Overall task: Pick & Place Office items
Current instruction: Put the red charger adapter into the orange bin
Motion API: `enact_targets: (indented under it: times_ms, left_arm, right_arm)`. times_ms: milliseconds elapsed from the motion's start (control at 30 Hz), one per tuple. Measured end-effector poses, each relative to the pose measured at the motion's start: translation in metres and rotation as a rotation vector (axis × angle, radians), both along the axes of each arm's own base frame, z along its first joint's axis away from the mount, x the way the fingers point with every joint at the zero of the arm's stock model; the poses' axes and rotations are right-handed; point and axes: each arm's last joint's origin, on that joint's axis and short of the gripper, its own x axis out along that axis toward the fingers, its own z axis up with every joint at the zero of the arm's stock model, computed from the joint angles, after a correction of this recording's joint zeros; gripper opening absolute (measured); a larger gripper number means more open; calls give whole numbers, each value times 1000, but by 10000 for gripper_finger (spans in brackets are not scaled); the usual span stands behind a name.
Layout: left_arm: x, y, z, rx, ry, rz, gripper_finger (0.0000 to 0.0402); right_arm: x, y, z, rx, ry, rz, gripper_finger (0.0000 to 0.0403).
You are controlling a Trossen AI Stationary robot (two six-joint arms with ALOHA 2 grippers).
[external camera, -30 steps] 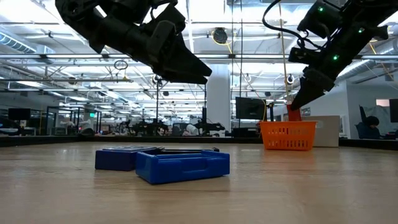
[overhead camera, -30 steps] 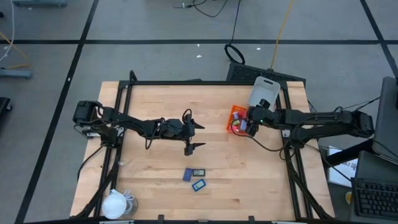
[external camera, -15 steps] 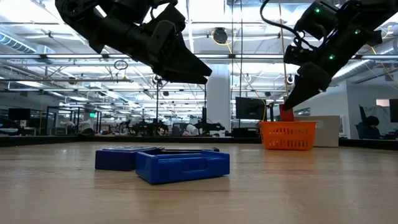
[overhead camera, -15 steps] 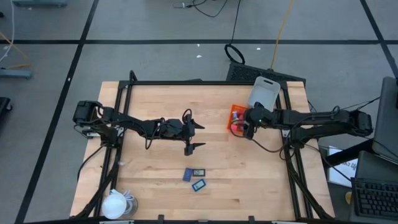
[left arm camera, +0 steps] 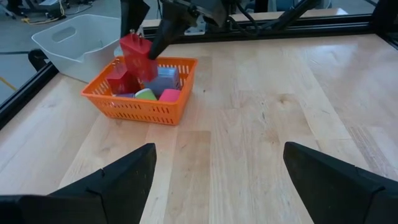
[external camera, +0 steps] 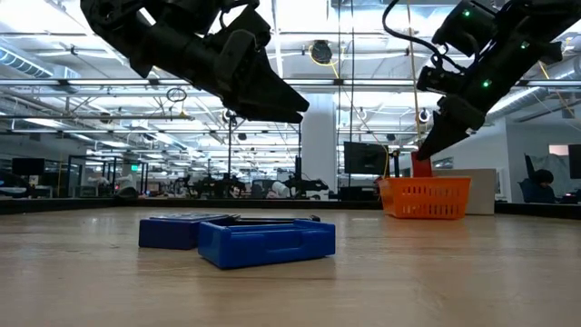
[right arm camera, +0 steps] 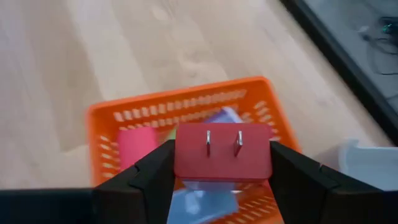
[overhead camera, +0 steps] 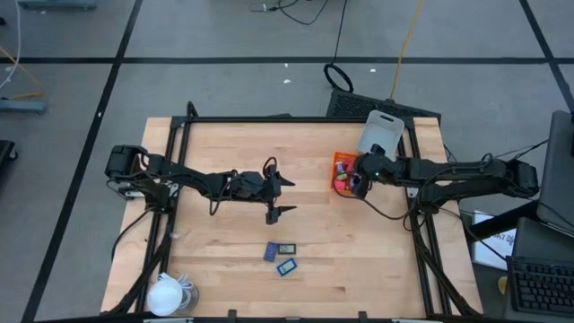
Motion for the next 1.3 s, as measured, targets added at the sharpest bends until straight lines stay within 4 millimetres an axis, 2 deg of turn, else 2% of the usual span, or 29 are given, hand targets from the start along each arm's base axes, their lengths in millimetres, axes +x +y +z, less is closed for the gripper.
enact_targets:
  times_ms: [367,600,967,1300]
  left_arm:
    - [0,0,0,0,0,0,361]
    - [0,0,0,0,-1,0,354]
    - [0,0,0,0,-1,0,360]
    - [0,0,0,0,0,0,357]
  right_arm:
    - [-8,-4,-2,-129,94,-143,209]
    - [-9,-4,-3,-159,124,-154,209]
    - [-9,-1,-5,-56,125,-67,210]
    - [-1,1,-1,33,14,16,210]
